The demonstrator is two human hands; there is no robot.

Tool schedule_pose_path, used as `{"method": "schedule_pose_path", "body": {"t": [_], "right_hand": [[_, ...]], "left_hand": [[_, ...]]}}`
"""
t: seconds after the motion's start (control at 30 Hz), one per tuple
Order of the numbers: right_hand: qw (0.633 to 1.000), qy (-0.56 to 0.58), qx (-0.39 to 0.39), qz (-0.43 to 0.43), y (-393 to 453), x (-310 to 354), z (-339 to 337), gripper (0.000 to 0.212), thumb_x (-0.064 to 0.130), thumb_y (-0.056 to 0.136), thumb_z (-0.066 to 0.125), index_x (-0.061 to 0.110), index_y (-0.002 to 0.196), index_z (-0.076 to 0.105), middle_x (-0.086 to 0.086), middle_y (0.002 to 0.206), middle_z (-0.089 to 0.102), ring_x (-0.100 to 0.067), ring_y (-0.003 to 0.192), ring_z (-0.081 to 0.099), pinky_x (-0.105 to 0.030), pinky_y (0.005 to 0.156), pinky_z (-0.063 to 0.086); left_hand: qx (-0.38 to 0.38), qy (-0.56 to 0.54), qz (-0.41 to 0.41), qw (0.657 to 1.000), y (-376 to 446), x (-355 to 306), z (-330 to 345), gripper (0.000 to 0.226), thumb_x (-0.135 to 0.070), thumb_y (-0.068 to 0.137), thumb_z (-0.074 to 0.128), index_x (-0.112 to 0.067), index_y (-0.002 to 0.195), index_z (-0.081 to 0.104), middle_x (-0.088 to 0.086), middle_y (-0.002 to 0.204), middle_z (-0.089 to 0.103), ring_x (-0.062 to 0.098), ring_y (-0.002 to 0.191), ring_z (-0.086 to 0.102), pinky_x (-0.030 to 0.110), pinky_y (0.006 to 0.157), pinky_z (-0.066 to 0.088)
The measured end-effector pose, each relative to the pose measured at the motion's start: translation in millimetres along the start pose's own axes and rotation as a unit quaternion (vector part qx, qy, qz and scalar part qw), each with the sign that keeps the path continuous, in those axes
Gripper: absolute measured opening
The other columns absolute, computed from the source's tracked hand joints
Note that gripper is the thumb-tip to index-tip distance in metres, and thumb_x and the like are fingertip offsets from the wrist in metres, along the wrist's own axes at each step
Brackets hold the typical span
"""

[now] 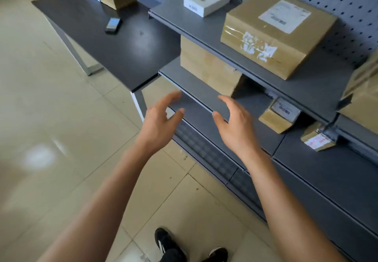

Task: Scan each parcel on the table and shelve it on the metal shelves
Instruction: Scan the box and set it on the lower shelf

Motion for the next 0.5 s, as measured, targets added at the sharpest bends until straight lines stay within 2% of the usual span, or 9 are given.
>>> {"method": "schedule_pose_path", "body": {"t": [0.13, 0.27, 0.33, 0.5], "right_hand": [[0.999, 0.036, -0.005, -0.022, 6.8, 49.6, 26.4, 0.040, 0.025, 0.102, 0.060, 0.020, 0.141, 0.054, 0.003, 0.148, 0.053, -0.018, 0.140, 0.044, -0.037, 0.115, 0.038], [0.996, 0.079, 0.017, -0.029, 13.9, 87.5, 53.4, 0.042, 0.029, 0.100, 0.062, 0.027, 0.141, 0.053, 0.009, 0.144, 0.055, -0.003, 0.132, 0.044, -0.023, 0.104, 0.035], [0.994, 0.106, 0.033, -0.025, 21.5, 102.0, 65.5, 0.043, 0.031, 0.099, 0.063, 0.029, 0.141, 0.054, 0.012, 0.143, 0.056, 0.003, 0.128, 0.044, -0.022, 0.104, 0.037], [0.985, 0.154, 0.066, -0.029, 56.5, 129.1, 90.5, 0.042, 0.030, 0.097, 0.065, 0.032, 0.139, 0.056, 0.017, 0.141, 0.056, -0.005, 0.134, 0.049, -0.034, 0.111, 0.044]], "left_hand": [[-0.038, -0.016, -0.025, 0.999, -7.8, 18.6, -57.9, 0.044, -0.033, 0.101, 0.060, -0.035, 0.143, 0.053, -0.021, 0.136, 0.059, 0.000, 0.128, 0.052, 0.041, 0.105, 0.049], [-0.070, -0.019, -0.048, 0.996, -19.1, 32.7, -105.9, 0.044, -0.032, 0.101, 0.061, -0.033, 0.143, 0.053, -0.019, 0.136, 0.060, 0.000, 0.128, 0.052, 0.042, 0.107, 0.049], [-0.080, -0.025, -0.060, 0.995, -21.6, 41.0, -123.5, 0.042, -0.030, 0.101, 0.062, -0.034, 0.142, 0.054, -0.020, 0.135, 0.060, -0.002, 0.127, 0.052, 0.041, 0.107, 0.049], [-0.103, -0.024, -0.086, 0.991, -9.4, 62.9, -157.8, 0.042, -0.029, 0.100, 0.063, -0.039, 0.139, 0.054, -0.022, 0.127, 0.063, -0.006, 0.123, 0.054, 0.035, 0.103, 0.049]]}}
Point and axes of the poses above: each hand's wrist, its own y-axis towards the middle knuckle, its own z-axis out of the palm, x = y × z, the point moved 3 cm from there along y, towards the middle knuckle
